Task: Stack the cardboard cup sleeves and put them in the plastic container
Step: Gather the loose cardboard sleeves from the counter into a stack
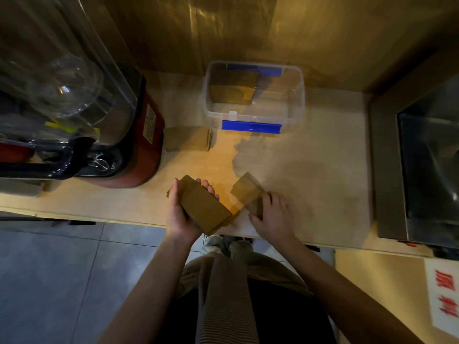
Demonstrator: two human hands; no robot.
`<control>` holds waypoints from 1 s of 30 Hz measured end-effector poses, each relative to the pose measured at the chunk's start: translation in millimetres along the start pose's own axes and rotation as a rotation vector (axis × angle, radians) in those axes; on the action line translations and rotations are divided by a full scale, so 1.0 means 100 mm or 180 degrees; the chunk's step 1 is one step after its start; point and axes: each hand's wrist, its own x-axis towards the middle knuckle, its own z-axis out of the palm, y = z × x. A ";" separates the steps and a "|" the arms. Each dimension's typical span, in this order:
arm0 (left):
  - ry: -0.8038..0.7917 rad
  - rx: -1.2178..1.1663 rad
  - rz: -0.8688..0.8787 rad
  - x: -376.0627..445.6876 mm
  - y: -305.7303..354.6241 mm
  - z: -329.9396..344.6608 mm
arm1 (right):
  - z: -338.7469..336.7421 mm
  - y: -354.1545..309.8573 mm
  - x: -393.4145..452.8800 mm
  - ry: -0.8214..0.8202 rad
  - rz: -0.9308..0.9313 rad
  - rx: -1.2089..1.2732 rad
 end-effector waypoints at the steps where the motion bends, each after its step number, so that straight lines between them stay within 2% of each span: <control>1: 0.0000 -0.0001 -0.0010 -0.01 -0.01 0.00 | 0.00 0.00 0.00 0.0015 0.0014 0.0009; 8: -0.0022 0.0029 -0.0049 -0.01 -0.06 -0.02 | -0.08 -0.01 0.09 -0.0049 0.0010 0.0015; 11: -0.0069 0.0059 -0.0056 -0.02 -0.07 0.01 | -0.24 -0.03 0.11 -0.0090 0.0063 0.0290; 16: -0.0095 0.0001 -0.0020 -0.01 -0.09 0.09 | -0.75 -0.18 0.04 0.0226 0.0477 0.1967; 20: -0.0235 0.0074 -0.0016 0.00 -0.13 0.18 | -1.11 -0.50 -0.25 0.0226 0.0095 0.3006; 24: -0.0143 0.0542 0.0033 -0.02 -0.18 0.30 | -1.07 -0.78 -0.44 0.0107 -0.0283 0.2454; 30: -0.0632 0.0046 -0.0083 0.04 -0.22 0.33 | -0.92 -0.81 -0.56 0.0479 -0.0569 0.1226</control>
